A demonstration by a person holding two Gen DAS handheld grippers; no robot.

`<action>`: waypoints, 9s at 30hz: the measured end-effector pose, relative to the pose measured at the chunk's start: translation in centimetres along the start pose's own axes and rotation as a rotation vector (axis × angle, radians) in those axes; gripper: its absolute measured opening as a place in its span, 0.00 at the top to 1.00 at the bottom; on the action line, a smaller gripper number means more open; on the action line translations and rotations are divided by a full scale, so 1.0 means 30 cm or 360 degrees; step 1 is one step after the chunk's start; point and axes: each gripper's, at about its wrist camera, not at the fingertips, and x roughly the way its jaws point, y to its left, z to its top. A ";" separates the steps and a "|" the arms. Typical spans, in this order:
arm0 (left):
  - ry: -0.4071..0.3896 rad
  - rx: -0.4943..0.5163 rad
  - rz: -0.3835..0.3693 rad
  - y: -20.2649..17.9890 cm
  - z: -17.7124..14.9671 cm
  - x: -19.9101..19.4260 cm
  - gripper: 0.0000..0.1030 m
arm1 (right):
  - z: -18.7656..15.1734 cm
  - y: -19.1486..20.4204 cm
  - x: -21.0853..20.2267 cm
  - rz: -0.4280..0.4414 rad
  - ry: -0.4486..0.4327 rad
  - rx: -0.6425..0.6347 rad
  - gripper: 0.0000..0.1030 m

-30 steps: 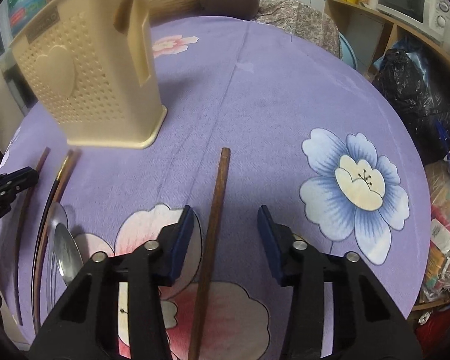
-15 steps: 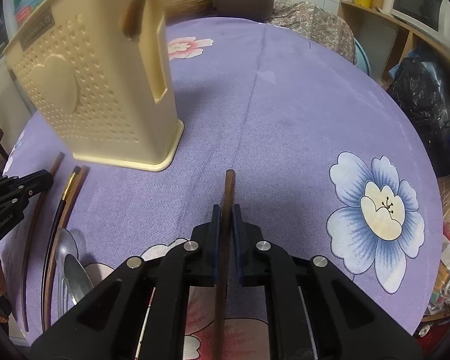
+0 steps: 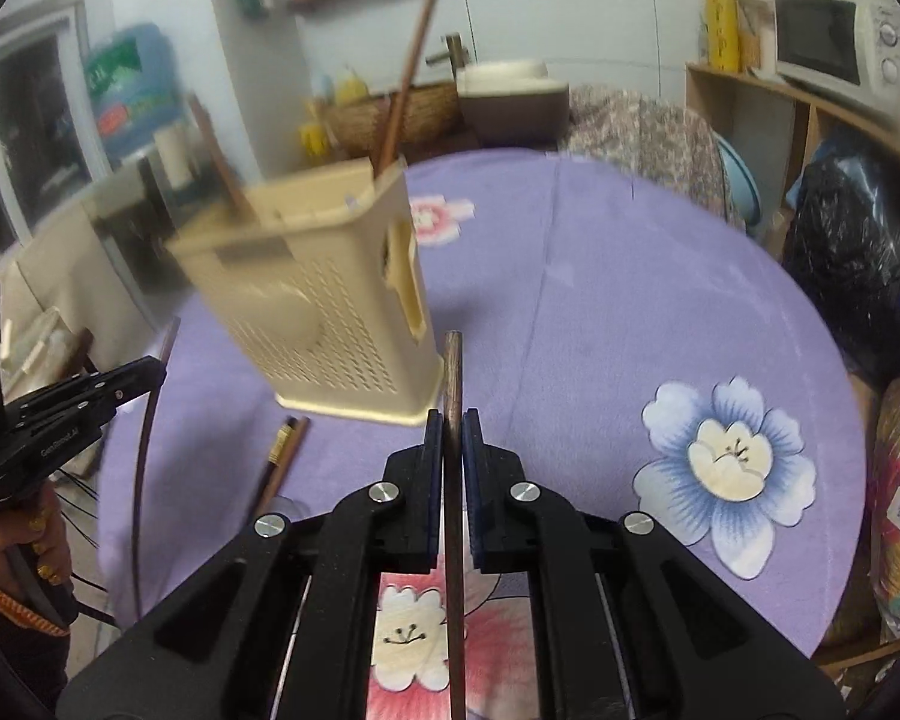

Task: Organize utensils
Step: 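Carry both brown chopsticks up over the beige holder, then lower both brown chopsticks into the beige holder and open both tools, then grasp the metal spoon with the right tool while the left tool moves over the chopsticks, then grasp the black and brown chopsticks together with the left tool, then carry the chopsticks and metal spoon up over the beige holder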

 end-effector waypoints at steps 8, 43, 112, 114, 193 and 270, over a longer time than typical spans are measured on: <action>-0.0256 0.0026 -0.0006 -0.013 0.089 -0.174 0.92 | 0.084 -0.003 -0.232 0.0089 -0.0226 0.0000 0.93; -0.0700 0.0069 -0.0118 -0.087 0.547 -0.391 0.92 | 0.569 0.189 -0.477 0.0304 -0.0697 -0.0108 0.93; 0.0098 -0.0143 0.0264 0.152 -0.255 -0.049 0.13 | -0.339 0.243 0.103 -0.0029 0.0225 -0.0226 0.36; 0.0104 -0.0153 0.0252 0.153 -0.263 -0.051 0.13 | -0.364 0.261 0.121 -0.0015 0.0262 -0.0244 0.39; 0.0440 0.0221 0.0065 -0.058 -0.263 0.188 0.44 | -0.383 0.071 0.100 -0.0272 0.0232 0.0062 0.25; -0.0051 0.0094 -0.0111 -0.091 0.009 -0.067 0.92 | -0.143 0.146 -0.054 0.0034 -0.0035 -0.0039 0.64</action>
